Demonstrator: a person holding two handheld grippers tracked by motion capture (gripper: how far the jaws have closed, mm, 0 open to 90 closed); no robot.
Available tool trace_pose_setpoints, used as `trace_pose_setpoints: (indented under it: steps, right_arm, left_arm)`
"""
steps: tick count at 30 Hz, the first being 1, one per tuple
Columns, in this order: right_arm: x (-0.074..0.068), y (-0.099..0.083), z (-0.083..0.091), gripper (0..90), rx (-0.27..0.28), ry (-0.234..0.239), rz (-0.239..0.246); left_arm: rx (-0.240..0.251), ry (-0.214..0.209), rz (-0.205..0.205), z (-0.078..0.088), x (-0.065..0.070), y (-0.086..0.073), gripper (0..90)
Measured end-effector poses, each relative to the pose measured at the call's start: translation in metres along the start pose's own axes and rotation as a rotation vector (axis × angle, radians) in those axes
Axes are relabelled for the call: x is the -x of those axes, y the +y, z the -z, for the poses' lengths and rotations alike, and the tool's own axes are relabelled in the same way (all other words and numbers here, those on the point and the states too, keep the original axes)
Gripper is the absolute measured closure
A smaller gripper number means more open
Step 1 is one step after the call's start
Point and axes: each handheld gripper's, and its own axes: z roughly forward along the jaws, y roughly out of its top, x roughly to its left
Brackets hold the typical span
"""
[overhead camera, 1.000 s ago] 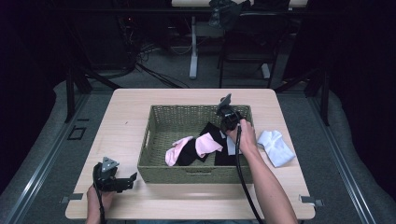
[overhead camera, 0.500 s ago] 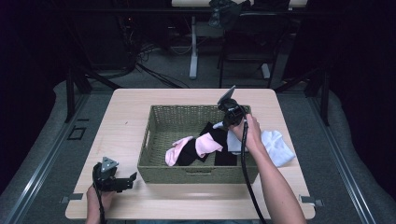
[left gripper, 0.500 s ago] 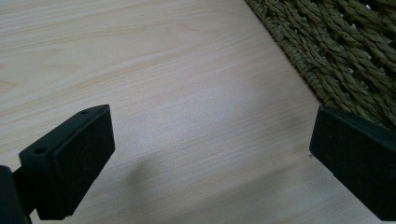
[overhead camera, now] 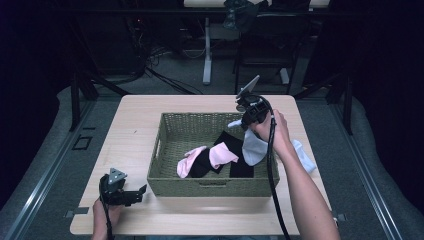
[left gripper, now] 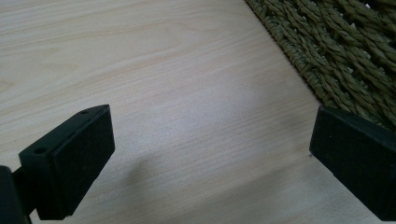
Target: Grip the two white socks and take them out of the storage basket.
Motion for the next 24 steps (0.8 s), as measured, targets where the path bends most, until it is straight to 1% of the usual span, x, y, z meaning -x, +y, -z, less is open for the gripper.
trace_pose_setpoints:
  steps: [4, 5, 7, 8, 11, 14, 24]
  right_arm:
    - [0.0, 0.003, 0.014, 82.3, -0.008, 0.006, 0.013]
    - [-0.001, 0.004, 0.017, 82.3, 0.003, 0.007, 0.008]
    - [-0.002, 0.006, 0.025, 82.3, -0.003, 0.01, 0.024]
    - [-0.003, 0.007, 0.028, 82.4, 0.002, 0.017, 0.024]
    - [-0.007, 0.009, 0.038, 82.4, 0.004, 0.015, 0.035]
    - [-0.009, 0.011, 0.045, 82.4, -0.013, 0.014, 0.049]
    - [-0.017, 0.02, 0.074, 82.3, 0.012, 0.007, 0.067]
  left_arm:
    - [-0.001, 0.0, -0.002, -0.001, 0.0, 0.0, 0.1]
    - [-0.001, 0.0, -0.002, -0.001, 0.0, 0.0, 0.1]
    - [-0.001, -0.001, -0.001, 0.0, 0.0, 0.0, 0.1]
    - [0.0, -0.001, 0.0, 0.0, 0.0, 0.0, 0.1]
    - [0.001, -0.001, 0.0, 0.0, 0.0, 0.0, 0.1]
    - [0.003, -0.001, -0.001, 0.0, 0.0, 0.0, 0.1]
    - [0.002, -0.001, 0.003, -0.001, 0.0, 0.0, 0.1]
